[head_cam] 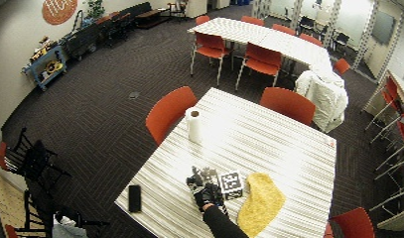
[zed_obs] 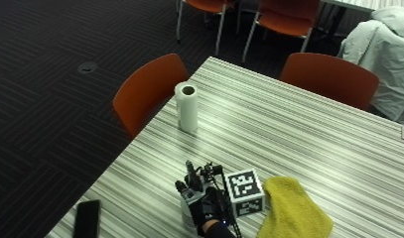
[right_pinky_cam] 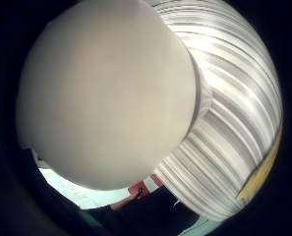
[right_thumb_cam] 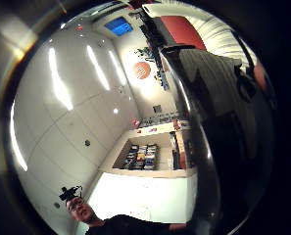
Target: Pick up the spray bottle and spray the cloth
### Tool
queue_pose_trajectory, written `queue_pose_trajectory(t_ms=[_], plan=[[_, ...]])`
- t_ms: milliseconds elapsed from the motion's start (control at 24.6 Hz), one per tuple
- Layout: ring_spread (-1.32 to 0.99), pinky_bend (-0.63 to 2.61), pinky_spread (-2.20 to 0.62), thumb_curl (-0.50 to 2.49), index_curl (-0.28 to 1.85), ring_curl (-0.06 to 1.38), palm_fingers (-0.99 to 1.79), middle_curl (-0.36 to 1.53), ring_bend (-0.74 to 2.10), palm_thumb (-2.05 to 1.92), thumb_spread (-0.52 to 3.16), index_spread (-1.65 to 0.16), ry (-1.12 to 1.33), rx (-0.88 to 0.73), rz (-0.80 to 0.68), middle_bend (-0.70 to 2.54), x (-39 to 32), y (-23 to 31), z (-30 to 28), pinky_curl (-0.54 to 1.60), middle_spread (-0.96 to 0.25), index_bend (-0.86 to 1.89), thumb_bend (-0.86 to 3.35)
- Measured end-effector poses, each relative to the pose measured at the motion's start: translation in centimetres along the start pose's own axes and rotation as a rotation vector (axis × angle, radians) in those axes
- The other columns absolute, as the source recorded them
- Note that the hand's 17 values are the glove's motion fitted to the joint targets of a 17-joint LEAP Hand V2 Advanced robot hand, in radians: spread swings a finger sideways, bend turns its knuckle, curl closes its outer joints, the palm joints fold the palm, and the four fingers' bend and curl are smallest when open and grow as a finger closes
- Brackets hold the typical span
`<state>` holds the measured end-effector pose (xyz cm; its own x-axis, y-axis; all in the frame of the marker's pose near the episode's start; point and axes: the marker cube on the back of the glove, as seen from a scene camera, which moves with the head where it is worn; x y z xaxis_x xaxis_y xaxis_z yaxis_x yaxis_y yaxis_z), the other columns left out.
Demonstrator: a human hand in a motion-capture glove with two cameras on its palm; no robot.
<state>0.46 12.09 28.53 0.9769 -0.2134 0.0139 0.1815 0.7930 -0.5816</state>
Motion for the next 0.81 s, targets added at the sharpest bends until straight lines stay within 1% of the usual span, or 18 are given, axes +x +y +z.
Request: queue_pose_trajectory(t_ms=[81, 163, 203, 244, 285, 366, 569, 813], plan=[[-0.06, 0.12, 0.09, 0.81, 0.65, 0.5, 0.68, 0.61, 0.32, 1.18, 1.03, -0.14, 0.007, -0.006, 0.019, 0.45, 0.3, 0.1, -0.2, 0.2, 0.0, 0.31, 0.0], [-0.02, 0.22, 0.1, 0.78, 0.62, 0.51, 0.48, 0.6, 0.31, 1.13, 1.03, -0.14, 0.023, -0.013, 0.041, 0.42, 0.5, 0.3, -0.7, 0.24, 0.01, 0.16, -0.03], [0.0, 0.31, 0.11, 0.77, 0.59, 0.52, 0.32, 0.58, 0.32, 1.1, 1.03, -0.16, 0.033, -0.018, 0.046, 0.37, 0.6, 0.3, -0.9, 0.27, 0.02, 0.02, -0.05], [0.01, 0.39, 0.12, 0.76, 0.56, 0.53, 0.17, 0.57, 0.32, 1.08, 1.02, -0.18, 0.042, -0.026, 0.048, 0.31, 0.6, 0.3, -1.2, 0.3, 0.03, -0.04, -0.06], [0.02, 0.44, 0.13, 0.75, 0.54, 0.53, 0.08, 0.56, 0.32, 1.06, 1.01, -0.21, 0.05, -0.035, 0.047, 0.28, 0.6, 0.4, -1.3, 0.32, 0.03, -0.05, -0.06], [0.04, 0.49, 0.14, 0.73, 0.49, 0.52, 0.03, 0.53, 0.3, 1.03, 1.01, -0.25, 0.064, -0.054, 0.043, 0.25, 0.5, 0.4, -1.2, 0.33, 0.03, -0.03, -0.05], [0.07, 0.52, 0.16, 0.69, 0.37, 0.45, 0.04, 0.49, 0.29, 1.01, 1.0, -0.31, 0.101, -0.117, 0.034, 0.22, 0.0, 0.5, 0.0, 0.33, 0.03, 0.05, -0.03], [0.1, 0.54, 0.16, 0.66, 0.32, 0.43, 0.03, 0.47, 0.31, 1.01, 0.99, -0.33, 0.079, -0.229, -0.043, 0.2, -3.4, 1.6, 4.8, 0.34, 0.03, 0.09, -0.02]])
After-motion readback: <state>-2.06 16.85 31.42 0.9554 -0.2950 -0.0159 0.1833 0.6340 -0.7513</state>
